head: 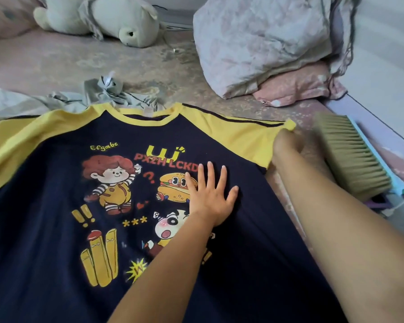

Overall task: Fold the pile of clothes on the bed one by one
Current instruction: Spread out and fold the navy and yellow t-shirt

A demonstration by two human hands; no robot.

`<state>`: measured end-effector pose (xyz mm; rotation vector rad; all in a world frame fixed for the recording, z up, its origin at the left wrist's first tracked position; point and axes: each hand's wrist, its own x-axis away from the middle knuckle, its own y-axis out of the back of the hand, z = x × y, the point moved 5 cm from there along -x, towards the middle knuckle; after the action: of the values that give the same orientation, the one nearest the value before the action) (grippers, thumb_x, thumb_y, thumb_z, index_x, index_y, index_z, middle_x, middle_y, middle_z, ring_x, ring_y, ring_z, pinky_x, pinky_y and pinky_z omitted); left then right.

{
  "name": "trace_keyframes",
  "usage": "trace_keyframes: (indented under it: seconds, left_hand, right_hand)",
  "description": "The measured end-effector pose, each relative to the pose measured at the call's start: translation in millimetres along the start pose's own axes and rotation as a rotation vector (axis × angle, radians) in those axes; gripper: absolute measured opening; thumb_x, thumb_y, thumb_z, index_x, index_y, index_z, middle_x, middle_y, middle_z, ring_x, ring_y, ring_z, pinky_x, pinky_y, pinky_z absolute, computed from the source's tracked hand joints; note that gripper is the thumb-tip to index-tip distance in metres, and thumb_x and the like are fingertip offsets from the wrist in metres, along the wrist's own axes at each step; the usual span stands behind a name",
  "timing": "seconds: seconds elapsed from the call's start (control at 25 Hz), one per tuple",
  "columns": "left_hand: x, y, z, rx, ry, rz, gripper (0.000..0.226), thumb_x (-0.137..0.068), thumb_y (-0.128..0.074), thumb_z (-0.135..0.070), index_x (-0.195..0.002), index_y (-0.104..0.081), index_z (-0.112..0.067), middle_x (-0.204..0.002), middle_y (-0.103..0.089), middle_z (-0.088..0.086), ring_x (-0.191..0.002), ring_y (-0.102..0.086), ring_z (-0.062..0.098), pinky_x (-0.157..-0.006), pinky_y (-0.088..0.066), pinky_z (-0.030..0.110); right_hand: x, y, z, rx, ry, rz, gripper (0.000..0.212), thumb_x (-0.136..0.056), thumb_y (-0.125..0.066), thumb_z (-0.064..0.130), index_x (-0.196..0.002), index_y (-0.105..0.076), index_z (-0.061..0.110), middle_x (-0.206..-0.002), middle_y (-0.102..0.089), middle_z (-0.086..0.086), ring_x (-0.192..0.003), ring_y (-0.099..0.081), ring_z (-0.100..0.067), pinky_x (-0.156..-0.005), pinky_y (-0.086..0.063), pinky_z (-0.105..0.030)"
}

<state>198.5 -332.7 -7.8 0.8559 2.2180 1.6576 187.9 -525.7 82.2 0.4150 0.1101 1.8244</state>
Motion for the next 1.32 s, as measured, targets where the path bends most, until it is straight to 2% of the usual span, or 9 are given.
trace_keyframes:
  seconds: [0.16, 0.24, 0.28, 0.32, 0.44, 0.64, 0.84, 1.12, 1.32]
  left_hand:
    - [3, 71, 46, 1.396, 0.289, -0.378, 0.038, -0.102, -0.026, -0.033, -0.135, -0.040, -0.021, -0.138, -0.044, -0.002, -0.133, -0.037, 0.016, -0.111, -0.031, 0.037]
    - [-41, 38, 109, 1.624, 0.449, -0.391, 0.034, -0.097, -0.028, -0.054, -0.113, -0.042, -0.026, -0.119, -0.053, 0.015, -0.120, -0.049, 0.030, -0.081, -0.047, 0.045]
    - [-69, 6, 139, 1.684, 0.506, -0.366, 0.067, -0.086, -0.033, -0.073, -0.138, -0.037, -0.032, -0.128, -0.042, 0.030, -0.128, -0.039, 0.042, -0.066, -0.044, 0.048]
    - [-85, -9, 157, 1.685, 0.578, -0.364, 0.092, -0.072, -0.039, -0.086, -0.147, -0.008, -0.042, -0.138, -0.027, 0.033, -0.135, -0.022, 0.050, -0.059, -0.039, 0.047]
    - [-48, 65, 155, 1.180, 0.715, -0.230, 0.080, -0.084, -0.057, -0.059, -0.143, -0.033, -0.011, -0.132, -0.045, 0.019, -0.125, -0.041, 0.039, -0.081, -0.039, 0.042]
    - [-37, 104, 132, 1.002, 0.750, -0.218, 0.073, -0.084, -0.071, -0.019, -0.140, -0.027, -0.003, -0.135, -0.046, 0.012, -0.124, -0.047, 0.030, -0.092, -0.042, 0.035]
    - [-30, 139, 141, 0.798, 0.535, -0.644, 0.047, -0.090, -0.042, 0.005, -0.133, -0.039, -0.013, -0.131, -0.045, 0.003, -0.099, -0.049, 0.018, -0.076, -0.040, 0.031]
    - [-46, 126, 175, 0.765, 0.750, -0.318, 0.038, -0.094, -0.055, -0.019, -0.124, -0.045, 0.000, -0.112, -0.053, 0.008, -0.095, -0.053, 0.027, -0.075, -0.042, 0.032]
    - [-41, 154, 188, 0.630, 0.642, -0.646, 0.027, -0.100, -0.038, -0.025, -0.116, -0.051, -0.008, -0.115, -0.058, 0.010, -0.104, -0.055, 0.029, -0.076, -0.040, 0.034]
  right_hand:
    - [87, -75, 31, 0.188, 0.469, 0.305, 0.021, -0.095, -0.039, 0.012, -0.110, -0.052, 0.015, -0.093, -0.055, -0.006, -0.084, -0.050, -0.024, -0.073, -0.035, -0.030]
    - [153, -109, 23, 0.280, 0.628, 0.634, 0.026, -0.095, -0.042, 0.009, -0.119, -0.052, 0.012, -0.100, -0.056, -0.007, -0.083, -0.049, -0.021, -0.070, -0.034, -0.026]
    - [182, -121, 9, 0.368, 0.670, 0.829, 0.029, -0.094, -0.046, 0.009, -0.123, -0.051, 0.012, -0.109, -0.055, -0.008, -0.091, -0.051, -0.022, -0.077, -0.039, -0.028]
    - [200, -129, -10, 0.496, 0.712, 0.973, 0.035, -0.092, -0.049, 0.010, -0.127, -0.049, 0.012, -0.122, -0.052, -0.009, -0.107, -0.051, -0.024, -0.089, -0.043, -0.034]
    - [202, -99, -45, 0.864, 0.854, 0.983, 0.059, -0.093, -0.053, 0.018, -0.146, -0.026, 0.017, -0.157, -0.016, -0.008, -0.145, -0.011, -0.026, -0.117, -0.016, -0.049]
    - [151, 2, -82, 1.251, 0.760, 0.853, 0.077, -0.097, -0.042, 0.045, -0.152, 0.005, 0.021, -0.158, 0.017, -0.005, -0.145, 0.017, -0.020, -0.117, 0.003, -0.042]
    - [121, -31, -51, 0.907, 0.760, 0.847, 0.057, -0.101, -0.030, 0.044, -0.150, -0.024, 0.015, -0.158, -0.015, -0.003, -0.146, -0.011, -0.018, -0.117, -0.010, -0.033]
    - [35, -163, -8, 0.632, 0.437, 0.615, 0.037, -0.099, -0.041, 0.026, -0.128, -0.049, 0.004, -0.127, -0.053, -0.016, -0.120, -0.049, -0.032, -0.100, -0.040, -0.040]
    - [9, -209, 2, 0.457, 0.293, 0.478, 0.045, -0.094, -0.048, 0.039, -0.122, -0.055, 0.004, -0.124, -0.057, -0.015, -0.116, -0.054, -0.034, -0.100, -0.042, -0.044]
